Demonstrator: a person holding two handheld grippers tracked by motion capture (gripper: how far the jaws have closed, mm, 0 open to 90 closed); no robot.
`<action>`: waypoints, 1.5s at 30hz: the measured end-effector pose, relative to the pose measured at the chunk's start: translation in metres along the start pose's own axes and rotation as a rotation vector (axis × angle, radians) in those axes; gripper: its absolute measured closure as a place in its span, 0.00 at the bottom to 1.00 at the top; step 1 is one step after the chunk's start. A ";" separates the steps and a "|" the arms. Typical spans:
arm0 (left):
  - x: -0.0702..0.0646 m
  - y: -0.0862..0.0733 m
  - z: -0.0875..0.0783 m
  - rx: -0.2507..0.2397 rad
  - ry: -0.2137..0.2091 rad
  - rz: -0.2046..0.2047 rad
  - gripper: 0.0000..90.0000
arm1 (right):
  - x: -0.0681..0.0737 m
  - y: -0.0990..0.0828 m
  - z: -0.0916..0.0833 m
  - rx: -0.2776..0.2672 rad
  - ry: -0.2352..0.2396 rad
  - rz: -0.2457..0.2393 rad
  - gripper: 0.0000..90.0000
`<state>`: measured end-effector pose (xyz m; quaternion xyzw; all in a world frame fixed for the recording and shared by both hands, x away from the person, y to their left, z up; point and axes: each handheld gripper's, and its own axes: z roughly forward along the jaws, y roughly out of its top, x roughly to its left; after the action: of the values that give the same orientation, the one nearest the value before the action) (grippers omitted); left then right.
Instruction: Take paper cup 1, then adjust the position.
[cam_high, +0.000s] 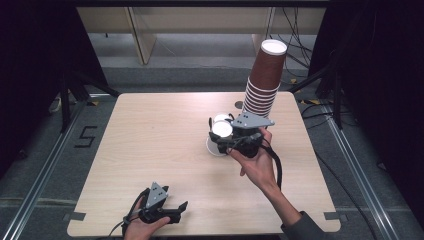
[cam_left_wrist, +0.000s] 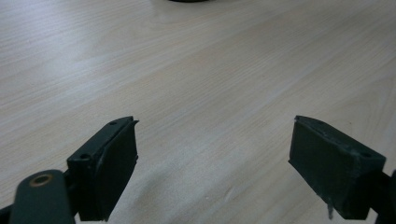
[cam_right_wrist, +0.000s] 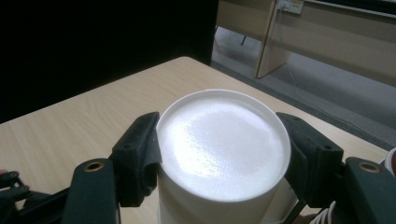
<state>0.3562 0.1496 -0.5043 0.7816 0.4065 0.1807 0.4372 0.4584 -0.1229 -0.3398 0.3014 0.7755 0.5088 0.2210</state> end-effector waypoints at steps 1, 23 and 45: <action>0.000 0.000 0.000 -0.001 0.001 -0.002 0.16 | 0.002 -0.001 -0.002 -0.001 -0.003 -0.004 0.39; 0.001 0.001 -0.001 -0.050 -0.012 -0.013 0.16 | 0.026 -0.056 0.000 0.121 0.144 0.013 0.39; -0.018 0.009 0.008 -0.183 -0.096 0.071 0.16 | 0.056 -0.068 0.023 0.140 0.260 -0.010 0.39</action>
<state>0.3545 0.1282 -0.4999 0.7603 0.3388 0.1948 0.5188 0.4164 -0.0891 -0.4134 0.2437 0.8328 0.4870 0.0997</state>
